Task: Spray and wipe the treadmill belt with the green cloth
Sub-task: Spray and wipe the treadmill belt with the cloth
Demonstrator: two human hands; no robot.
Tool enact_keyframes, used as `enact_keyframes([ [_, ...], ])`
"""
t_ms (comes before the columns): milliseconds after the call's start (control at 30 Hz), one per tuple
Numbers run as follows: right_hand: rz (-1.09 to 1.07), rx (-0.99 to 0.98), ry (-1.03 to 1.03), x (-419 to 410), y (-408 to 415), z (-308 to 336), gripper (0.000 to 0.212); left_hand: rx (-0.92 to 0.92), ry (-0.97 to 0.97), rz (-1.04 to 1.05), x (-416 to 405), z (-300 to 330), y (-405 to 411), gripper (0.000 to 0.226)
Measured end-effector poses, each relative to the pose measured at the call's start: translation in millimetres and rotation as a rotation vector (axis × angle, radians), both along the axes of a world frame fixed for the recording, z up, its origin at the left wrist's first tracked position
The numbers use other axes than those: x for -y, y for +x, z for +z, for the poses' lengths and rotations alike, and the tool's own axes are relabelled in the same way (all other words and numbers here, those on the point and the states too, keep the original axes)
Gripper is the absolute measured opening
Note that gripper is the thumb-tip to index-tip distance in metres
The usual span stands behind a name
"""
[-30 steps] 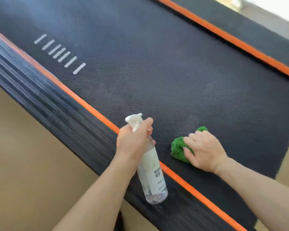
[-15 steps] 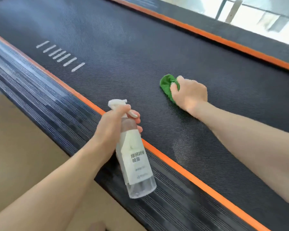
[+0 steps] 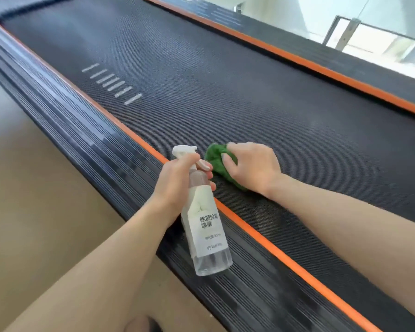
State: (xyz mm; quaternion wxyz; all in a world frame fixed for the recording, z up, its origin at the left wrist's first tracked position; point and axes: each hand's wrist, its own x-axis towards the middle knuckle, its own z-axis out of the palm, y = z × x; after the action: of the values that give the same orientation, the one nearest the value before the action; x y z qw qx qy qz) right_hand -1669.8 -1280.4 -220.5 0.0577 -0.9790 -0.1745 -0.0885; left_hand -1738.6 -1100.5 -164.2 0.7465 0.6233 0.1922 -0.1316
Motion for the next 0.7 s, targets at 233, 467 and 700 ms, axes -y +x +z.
enact_keyframes([
  [233,0.053,-0.1,0.069,-2,-26,4,0.029,0.011,-0.005,0.009,-1,1,-2,0.036],
  [467,0.297,-0.122,0.013,102,-135,5,0.03,0.018,-0.028,-0.005,-1,2,-6,0.034],
  [700,-0.153,-0.033,0.085,-3,-10,7,0.029,0.027,-0.002,0.003,2,-2,-4,0.034],
])
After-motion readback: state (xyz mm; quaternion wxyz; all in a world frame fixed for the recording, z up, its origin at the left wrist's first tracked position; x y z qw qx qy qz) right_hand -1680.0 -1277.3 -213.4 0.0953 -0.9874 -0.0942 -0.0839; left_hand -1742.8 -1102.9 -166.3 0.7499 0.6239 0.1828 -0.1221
